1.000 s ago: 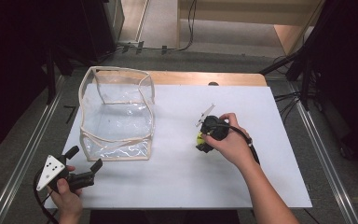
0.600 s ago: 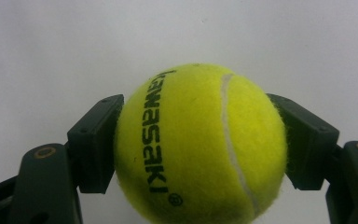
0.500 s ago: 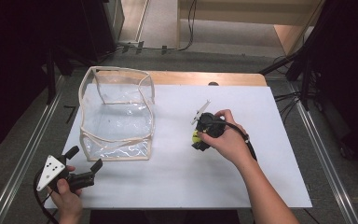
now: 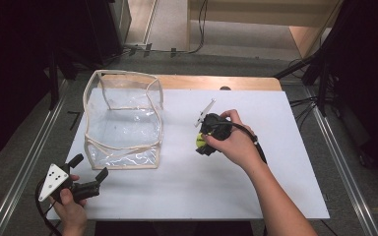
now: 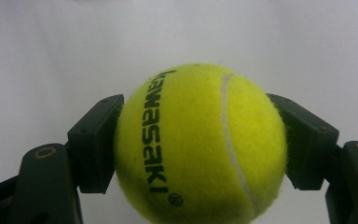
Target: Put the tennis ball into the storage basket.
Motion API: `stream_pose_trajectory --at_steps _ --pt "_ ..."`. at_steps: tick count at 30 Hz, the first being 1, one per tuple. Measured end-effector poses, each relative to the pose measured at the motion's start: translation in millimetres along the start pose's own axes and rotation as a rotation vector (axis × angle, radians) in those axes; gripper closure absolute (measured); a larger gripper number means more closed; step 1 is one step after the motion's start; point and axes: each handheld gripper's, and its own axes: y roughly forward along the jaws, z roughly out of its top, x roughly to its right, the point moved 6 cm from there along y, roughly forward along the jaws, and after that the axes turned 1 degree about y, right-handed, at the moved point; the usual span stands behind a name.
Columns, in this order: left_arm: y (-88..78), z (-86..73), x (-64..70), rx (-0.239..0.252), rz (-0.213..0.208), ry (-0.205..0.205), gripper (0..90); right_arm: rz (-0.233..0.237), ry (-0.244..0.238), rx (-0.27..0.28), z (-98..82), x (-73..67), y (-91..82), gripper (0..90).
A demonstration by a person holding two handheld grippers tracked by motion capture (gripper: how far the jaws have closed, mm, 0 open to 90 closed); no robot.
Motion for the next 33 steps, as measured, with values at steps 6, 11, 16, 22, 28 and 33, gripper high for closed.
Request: stream_pose_trajectory --at_steps 6,11,16,22,28,33 --pt "0.1 0.0 -0.1 0.0 -0.001 0.0 0.0 -0.001 -0.003 -0.003 7.5 -1.3 -4.0 22.9" --pt "0.1 0.0 -0.1 0.002 -0.003 -0.001 0.0 0.008 -0.012 -0.013 14.9 -2.6 -6.6 22.9" --pt "0.0 -0.2 0.2 0.0 -0.002 -0.001 0.0 0.015 -0.021 -0.009 21.3 -2.8 -9.2 22.9" --pt "0.1 -0.3 0.6 -0.002 -0.003 -0.002 0.0 0.016 -0.027 -0.014 31.9 -4.6 -14.7 22.9" --pt "-0.1 -0.2 0.0 0.0 -0.007 -0.003 0.0 0.034 -0.035 -0.011 38.1 -5.2 -19.4 23.0" --pt "0.0 -0.2 0.0 -0.002 -0.009 -0.003 0.0 0.043 -0.029 -0.016 42.3 -5.4 -22.1 23.0"
